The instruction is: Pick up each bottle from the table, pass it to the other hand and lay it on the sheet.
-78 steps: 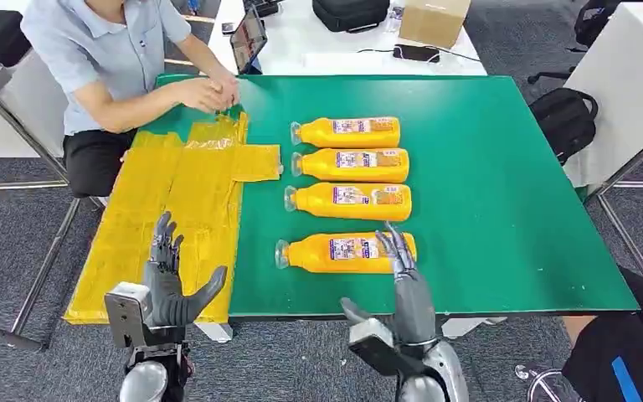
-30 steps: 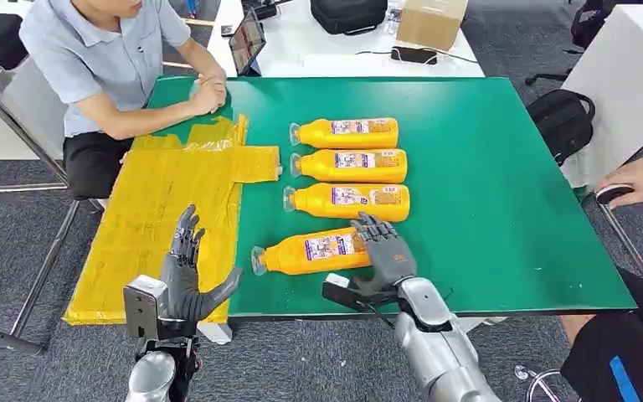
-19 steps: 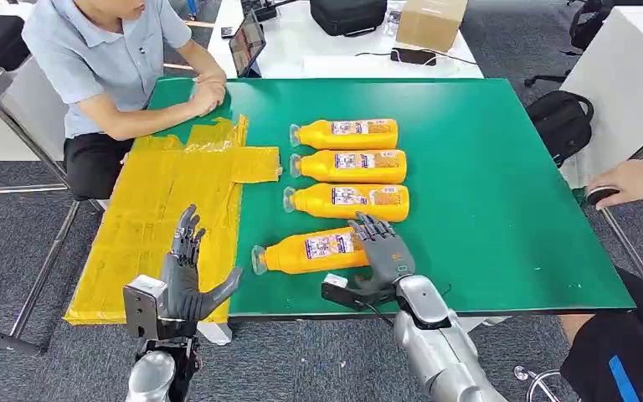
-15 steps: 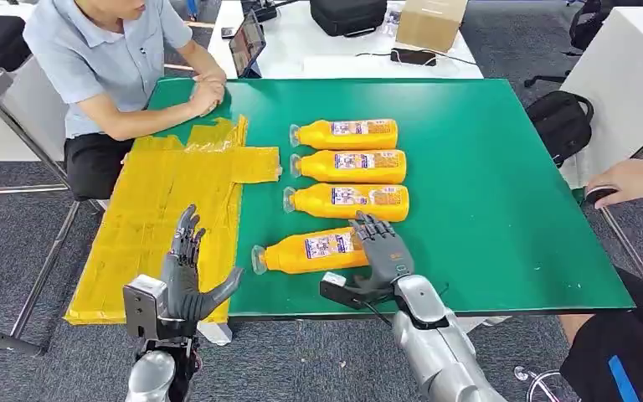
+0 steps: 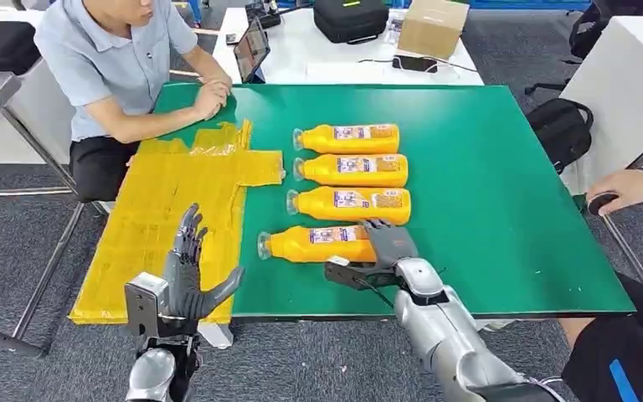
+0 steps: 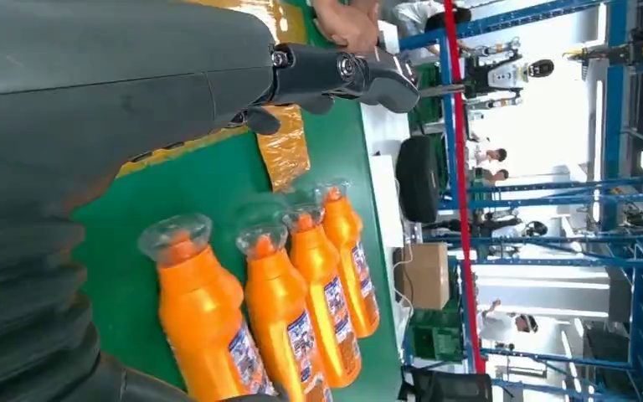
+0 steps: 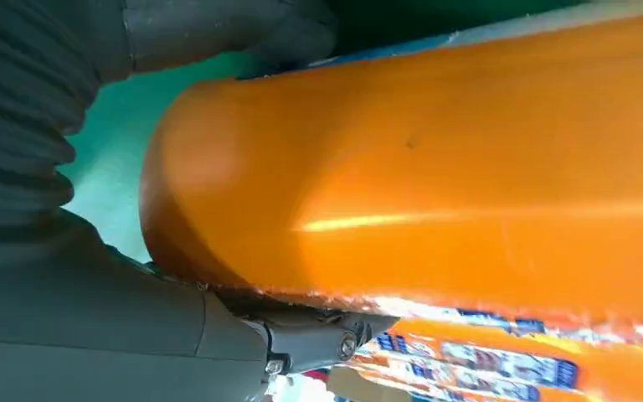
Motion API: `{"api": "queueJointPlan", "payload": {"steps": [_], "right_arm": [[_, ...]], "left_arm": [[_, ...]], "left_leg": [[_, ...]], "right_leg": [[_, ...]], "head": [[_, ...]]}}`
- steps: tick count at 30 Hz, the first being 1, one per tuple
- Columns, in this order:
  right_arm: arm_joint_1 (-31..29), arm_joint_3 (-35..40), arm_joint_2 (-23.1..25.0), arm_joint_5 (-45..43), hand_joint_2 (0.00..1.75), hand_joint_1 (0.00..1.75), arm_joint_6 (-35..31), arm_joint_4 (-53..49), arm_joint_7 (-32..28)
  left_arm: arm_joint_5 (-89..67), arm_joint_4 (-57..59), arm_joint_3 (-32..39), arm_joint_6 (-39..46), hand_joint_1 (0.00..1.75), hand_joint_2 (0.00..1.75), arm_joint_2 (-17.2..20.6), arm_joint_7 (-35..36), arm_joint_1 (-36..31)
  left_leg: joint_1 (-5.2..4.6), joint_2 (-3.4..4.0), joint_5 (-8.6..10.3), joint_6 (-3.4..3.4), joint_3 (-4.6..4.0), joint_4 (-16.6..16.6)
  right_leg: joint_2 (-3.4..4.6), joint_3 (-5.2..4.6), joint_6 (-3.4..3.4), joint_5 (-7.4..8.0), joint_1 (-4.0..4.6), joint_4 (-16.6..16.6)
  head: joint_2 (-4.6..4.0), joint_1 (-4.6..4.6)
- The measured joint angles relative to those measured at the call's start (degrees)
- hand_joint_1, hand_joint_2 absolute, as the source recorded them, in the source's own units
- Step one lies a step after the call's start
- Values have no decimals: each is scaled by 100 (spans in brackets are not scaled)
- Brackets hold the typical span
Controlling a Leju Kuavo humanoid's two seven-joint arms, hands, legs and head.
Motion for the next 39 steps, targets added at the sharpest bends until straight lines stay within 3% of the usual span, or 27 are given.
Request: {"api": "queueJointPlan", "payload": {"steps": [6,12,16,18,26,34,39], "right_arm": [[-28,-179,-135,-46,175,175,-15,129,-414],[-30,-297,-162,-112,175,175,-24,131,-678],[192,-716,-138,-1495,175,175,15,22,-2209],[463,-934,5,-2102,175,175,48,-303,-2584],[1414,-1128,618,-3096,175,175,352,-2147,-2468],[1827,-1595,964,-4015,175,175,205,-3337,-2973],[1873,-1714,1143,-4543,175,175,707,-3914,-3312]], "left_arm": [[0,94,-7,-20,0,175,2,-57,-67],[-2,96,-57,-33,0,175,2,-61,-111],[19,96,-76,-51,0,175,4,-85,-115],[160,94,-74,136,0,175,13,-85,-115],[1677,207,151,463,0,175,17,717,-284],[1703,706,317,402,0,175,17,483,-381],[1128,507,171,-955,0,175,17,196,-335]], "left_leg": [[0,8,-53,4,92,-1],[0,17,-55,13,102,-1],[0,13,-60,17,98,-1],[-1,18,-61,16,83,-1],[10,17,-34,2,-37,0],[5,16,-33,4,-96,1],[5,16,-34,3,-108,1]], "right_leg": [[2,102,9,-42,-1,-26],[7,115,2,-32,0,-36],[5,128,14,-24,0,-35],[11,175,24,-9,2,-32],[18,45,8,2,14,-7],[15,-7,8,2,6,-5],[15,-18,8,2,7,-5]], "head": [[0,2],[0,0],[0,5],[0,4],[0,2],[0,2],[0,2]]}}
